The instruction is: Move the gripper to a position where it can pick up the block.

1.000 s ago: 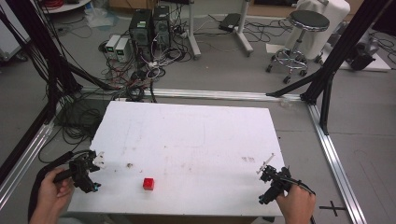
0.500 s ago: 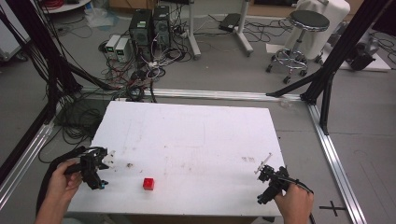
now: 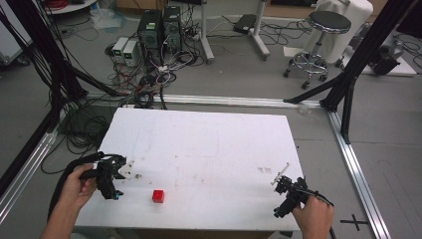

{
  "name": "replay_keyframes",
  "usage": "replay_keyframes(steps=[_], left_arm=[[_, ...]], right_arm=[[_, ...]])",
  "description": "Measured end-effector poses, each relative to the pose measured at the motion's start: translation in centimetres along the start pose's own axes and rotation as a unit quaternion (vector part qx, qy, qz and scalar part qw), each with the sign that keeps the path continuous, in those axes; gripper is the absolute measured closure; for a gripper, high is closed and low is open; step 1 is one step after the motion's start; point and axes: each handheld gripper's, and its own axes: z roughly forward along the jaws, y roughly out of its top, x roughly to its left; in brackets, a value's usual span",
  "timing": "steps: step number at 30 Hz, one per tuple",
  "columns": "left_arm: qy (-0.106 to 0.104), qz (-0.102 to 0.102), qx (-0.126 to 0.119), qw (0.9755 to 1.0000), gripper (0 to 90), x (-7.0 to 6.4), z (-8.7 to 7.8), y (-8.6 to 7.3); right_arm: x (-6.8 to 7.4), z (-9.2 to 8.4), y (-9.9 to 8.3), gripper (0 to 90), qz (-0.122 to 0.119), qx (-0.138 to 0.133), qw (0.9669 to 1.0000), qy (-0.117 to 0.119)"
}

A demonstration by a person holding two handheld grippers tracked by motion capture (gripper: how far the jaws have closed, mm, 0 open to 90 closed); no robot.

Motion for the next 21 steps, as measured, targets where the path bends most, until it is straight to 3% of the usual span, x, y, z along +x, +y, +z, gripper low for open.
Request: replay_keyframes(steps=[12, 21], left_arm=[[-0.023, 0.043, 0.009, 0.9988, 21.9, 0.4, 0.6, 3.0], [-0.029, 0.068, 0.022, 0.9970, 21.9, 0.1, 1.6, 5.1]], right_arm=[[0.0, 0.1, 0.1, 3.2, -0.004, -0.001, 1.0000, 0.002], [0.1, 0.1, 0.2, 3.2, -0.005, -0.003, 1.0000, 0.002]])
